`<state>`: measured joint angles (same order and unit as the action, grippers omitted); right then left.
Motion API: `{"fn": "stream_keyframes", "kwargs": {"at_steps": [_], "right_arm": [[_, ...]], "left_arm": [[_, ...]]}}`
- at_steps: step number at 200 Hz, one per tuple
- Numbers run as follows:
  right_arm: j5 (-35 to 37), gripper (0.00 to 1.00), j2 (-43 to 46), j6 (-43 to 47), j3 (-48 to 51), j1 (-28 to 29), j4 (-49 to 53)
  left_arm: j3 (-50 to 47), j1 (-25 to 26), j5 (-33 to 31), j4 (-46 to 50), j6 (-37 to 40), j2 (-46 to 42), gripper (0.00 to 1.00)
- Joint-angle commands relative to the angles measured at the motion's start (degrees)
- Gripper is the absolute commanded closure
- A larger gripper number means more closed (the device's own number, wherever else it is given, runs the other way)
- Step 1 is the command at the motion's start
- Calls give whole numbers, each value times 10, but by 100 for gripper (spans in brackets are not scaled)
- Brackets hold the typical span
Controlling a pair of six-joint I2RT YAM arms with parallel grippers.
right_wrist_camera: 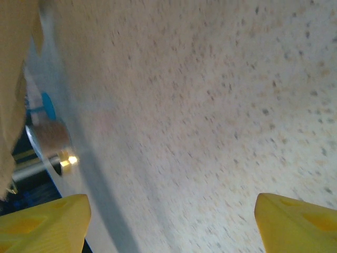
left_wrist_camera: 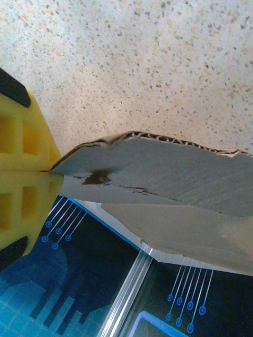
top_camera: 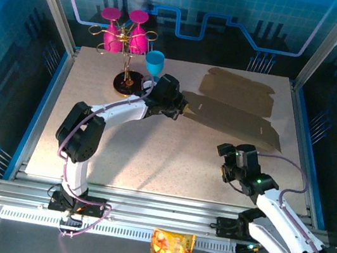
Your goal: Fold the paper box
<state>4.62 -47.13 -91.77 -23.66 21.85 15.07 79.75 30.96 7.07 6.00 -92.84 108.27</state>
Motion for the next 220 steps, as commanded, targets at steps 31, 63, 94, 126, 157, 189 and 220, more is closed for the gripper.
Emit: {"fn": "stream_keyframes", "kwargs": {"at_steps": [31, 63, 94, 126, 157, 189, 220], "right_arm": [[48, 23, -10, -49, -33, 9, -132], [102, 26, 9, -54, -50, 35, -122], [116, 26, -26, -53, -70, 26, -129], [74, 35, -124, -72, -79, -10, -224], [41, 46, -189, -65, -128, -35, -234], [36, 83, -211, -63, -154, -53, -231], [34, 100, -198, -11, -218, -68, -160]], "left_arm": [[-8, -7, 29, 13, -20, -36, 100], [-10, -13, 31, 17, -16, -42, 100], [-15, -16, 31, 12, -16, -52, 100], [-20, -17, 34, 12, -16, -59, 100], [-28, -17, 33, 11, -17, -66, 100], [-29, -18, 35, 21, -11, -76, 100], [-12, -26, 32, 69, 31, -108, 68]]}}
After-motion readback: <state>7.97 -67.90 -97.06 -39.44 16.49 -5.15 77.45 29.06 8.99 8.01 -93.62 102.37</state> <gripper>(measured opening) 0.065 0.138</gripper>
